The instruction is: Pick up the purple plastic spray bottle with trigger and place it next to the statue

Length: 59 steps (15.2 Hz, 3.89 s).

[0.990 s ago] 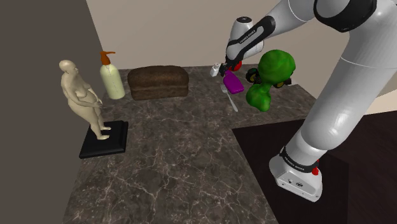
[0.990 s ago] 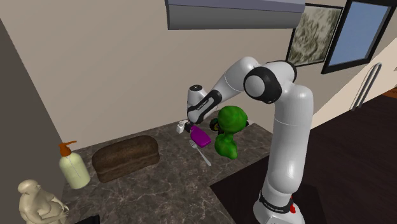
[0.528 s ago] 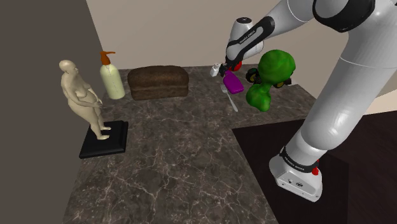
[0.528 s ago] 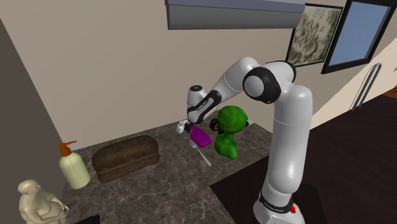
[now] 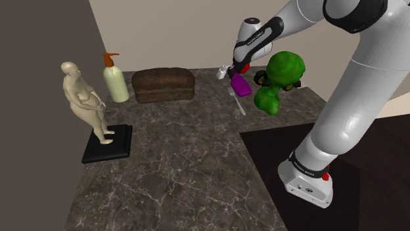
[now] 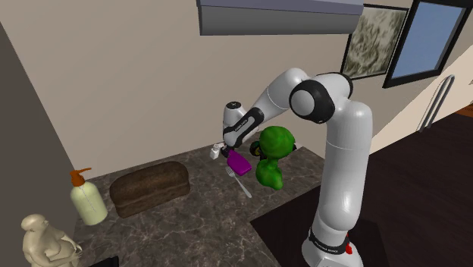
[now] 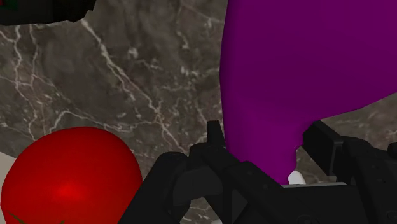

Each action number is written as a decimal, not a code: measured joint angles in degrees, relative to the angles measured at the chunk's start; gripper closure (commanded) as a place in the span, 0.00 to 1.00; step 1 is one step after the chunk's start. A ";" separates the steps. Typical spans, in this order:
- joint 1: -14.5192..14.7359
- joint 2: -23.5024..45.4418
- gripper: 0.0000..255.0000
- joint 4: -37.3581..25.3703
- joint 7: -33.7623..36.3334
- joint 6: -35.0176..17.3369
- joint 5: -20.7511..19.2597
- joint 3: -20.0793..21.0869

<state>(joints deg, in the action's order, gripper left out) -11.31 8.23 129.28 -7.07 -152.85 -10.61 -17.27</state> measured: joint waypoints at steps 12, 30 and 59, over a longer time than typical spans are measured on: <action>0.32 -4.79 1.00 -2.00 -0.39 6.72 -0.59 -0.05; 0.87 -11.21 1.00 -9.33 -1.51 20.31 -0.72 0.47; 1.43 -13.13 1.00 -29.50 -4.71 42.17 0.84 1.08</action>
<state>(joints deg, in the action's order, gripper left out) -9.88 -4.90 99.79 -11.78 -110.68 -9.77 -16.18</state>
